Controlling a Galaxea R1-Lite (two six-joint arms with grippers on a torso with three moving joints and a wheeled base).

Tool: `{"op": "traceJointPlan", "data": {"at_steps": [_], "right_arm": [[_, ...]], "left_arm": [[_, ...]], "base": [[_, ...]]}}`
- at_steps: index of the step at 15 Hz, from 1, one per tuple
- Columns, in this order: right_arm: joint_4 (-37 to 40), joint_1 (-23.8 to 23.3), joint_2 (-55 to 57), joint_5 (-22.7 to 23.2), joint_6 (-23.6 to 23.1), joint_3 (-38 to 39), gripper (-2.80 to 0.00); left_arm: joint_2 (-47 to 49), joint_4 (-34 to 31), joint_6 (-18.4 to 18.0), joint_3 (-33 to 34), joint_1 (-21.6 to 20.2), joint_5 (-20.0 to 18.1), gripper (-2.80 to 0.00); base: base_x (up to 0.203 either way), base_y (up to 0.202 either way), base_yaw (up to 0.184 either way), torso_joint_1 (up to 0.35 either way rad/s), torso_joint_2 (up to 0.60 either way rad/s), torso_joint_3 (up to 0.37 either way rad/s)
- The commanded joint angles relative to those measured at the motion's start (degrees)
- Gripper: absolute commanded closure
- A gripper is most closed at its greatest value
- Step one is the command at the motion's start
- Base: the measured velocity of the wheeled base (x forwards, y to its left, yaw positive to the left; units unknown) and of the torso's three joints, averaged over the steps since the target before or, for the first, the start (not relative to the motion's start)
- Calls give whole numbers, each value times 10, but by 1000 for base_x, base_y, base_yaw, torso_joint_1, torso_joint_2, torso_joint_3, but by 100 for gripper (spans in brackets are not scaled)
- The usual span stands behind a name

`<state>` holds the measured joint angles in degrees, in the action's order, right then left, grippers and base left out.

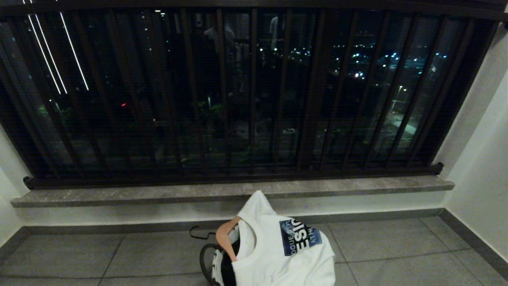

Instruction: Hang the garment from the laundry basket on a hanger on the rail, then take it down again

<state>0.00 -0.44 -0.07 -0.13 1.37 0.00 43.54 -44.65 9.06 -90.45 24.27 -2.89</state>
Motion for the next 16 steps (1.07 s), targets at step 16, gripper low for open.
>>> {"op": "traceJointPlan", "data": {"at_steps": [16], "right_arm": [[0, 0, 0, 0, -2, 0, 0]], "left_arm": [[30, 91, 5, -8, -1, 1, 0]], "base": [[0, 0, 0, 70, -346, -279]]}}
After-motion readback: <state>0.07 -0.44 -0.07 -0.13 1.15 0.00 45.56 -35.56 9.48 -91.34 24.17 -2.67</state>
